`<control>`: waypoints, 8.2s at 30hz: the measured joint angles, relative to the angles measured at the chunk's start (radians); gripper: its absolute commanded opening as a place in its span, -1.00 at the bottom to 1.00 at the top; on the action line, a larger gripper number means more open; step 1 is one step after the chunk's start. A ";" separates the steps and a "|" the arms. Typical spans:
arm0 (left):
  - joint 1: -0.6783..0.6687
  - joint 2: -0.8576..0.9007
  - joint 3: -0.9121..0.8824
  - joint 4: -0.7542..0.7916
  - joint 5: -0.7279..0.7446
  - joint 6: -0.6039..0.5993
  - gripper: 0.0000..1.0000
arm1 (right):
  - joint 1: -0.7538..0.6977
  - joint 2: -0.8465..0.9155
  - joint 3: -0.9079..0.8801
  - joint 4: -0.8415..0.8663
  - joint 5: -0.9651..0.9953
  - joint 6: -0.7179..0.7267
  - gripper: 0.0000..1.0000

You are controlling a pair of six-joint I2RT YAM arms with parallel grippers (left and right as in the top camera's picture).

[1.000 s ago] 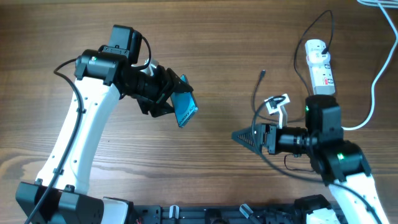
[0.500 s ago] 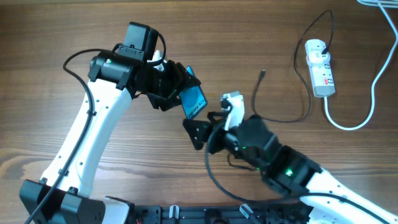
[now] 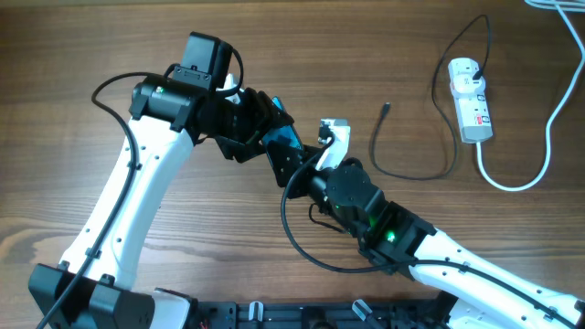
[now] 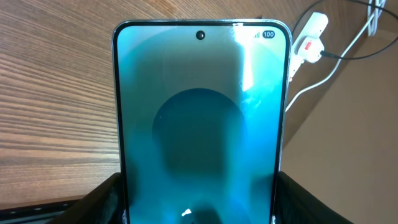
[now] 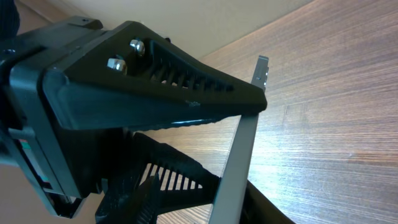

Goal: Plug charger to phone and switch on socket

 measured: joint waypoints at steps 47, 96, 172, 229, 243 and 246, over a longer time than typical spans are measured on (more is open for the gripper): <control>-0.066 0.001 0.008 -0.018 -0.305 0.016 0.40 | 0.005 0.116 -0.003 -0.002 -0.009 0.105 -0.91; 0.174 -0.441 -0.673 0.653 0.355 -0.716 0.57 | 0.003 -0.062 -0.003 -0.186 0.137 0.789 -0.91; 0.172 -0.123 -0.683 0.643 0.515 0.222 -0.92 | -0.298 -0.174 0.014 -0.797 -0.015 0.211 0.32; 0.287 -0.095 -0.684 1.001 0.769 0.293 -0.92 | -0.646 0.383 0.616 -1.444 -1.072 -1.114 -0.91; 0.572 -0.091 -0.682 2.110 0.995 -0.456 -0.92 | -0.486 0.210 0.604 -1.778 -1.445 -1.221 -0.91; 0.572 -0.091 -0.682 2.110 1.005 -0.505 -0.92 | -0.485 -0.184 0.601 -1.685 -1.289 -0.883 -0.91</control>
